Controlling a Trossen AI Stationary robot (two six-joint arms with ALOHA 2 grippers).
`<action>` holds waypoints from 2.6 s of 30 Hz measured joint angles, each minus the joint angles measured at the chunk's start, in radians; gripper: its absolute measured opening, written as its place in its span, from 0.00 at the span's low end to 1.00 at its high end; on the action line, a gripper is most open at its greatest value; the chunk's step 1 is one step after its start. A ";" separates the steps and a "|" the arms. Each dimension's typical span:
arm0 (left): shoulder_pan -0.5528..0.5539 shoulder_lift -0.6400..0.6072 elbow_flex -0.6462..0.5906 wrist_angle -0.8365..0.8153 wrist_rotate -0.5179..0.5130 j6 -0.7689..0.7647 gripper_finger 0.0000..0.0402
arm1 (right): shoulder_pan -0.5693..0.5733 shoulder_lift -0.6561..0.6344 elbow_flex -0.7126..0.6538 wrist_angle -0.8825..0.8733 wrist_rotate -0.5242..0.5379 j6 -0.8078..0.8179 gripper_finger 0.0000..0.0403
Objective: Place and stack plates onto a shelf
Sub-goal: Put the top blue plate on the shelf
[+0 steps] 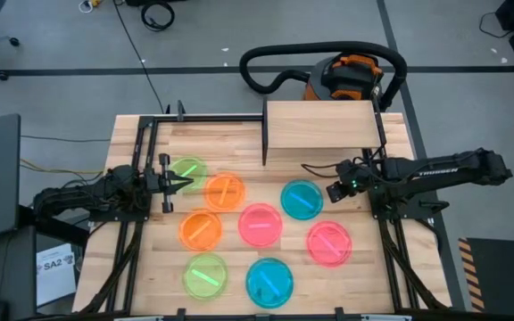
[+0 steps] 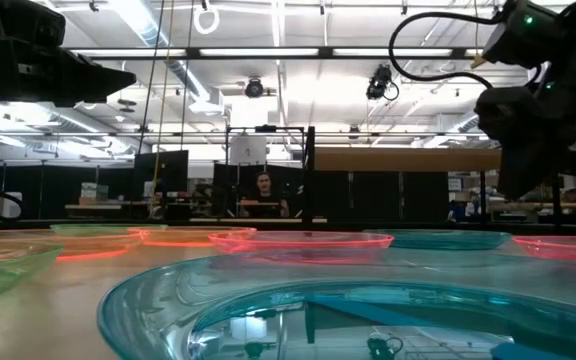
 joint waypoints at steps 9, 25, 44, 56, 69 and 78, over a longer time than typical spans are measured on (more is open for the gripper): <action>0.000 0.000 0.000 0.000 0.000 0.000 0.06 | 0.000 0.000 -0.094 0.157 -0.025 0.018 0.22; 0.000 0.000 0.000 0.000 0.000 0.000 0.06 | 0.000 0.000 -0.224 0.364 -0.025 0.063 0.22; 0.000 0.000 0.000 0.000 0.000 0.000 0.06 | 0.000 0.000 -0.260 0.447 -0.018 0.062 0.22; 0.000 0.000 0.000 0.000 0.000 0.000 0.06 | 0.000 0.000 -0.260 0.454 -0.014 0.062 0.22; 0.000 0.000 0.000 0.000 0.000 0.000 0.06 | 0.000 0.000 -0.260 0.459 0.011 0.062 0.22; 0.000 0.000 0.000 0.000 0.000 0.000 0.06 | 0.000 0.030 -0.260 0.469 0.011 0.061 0.22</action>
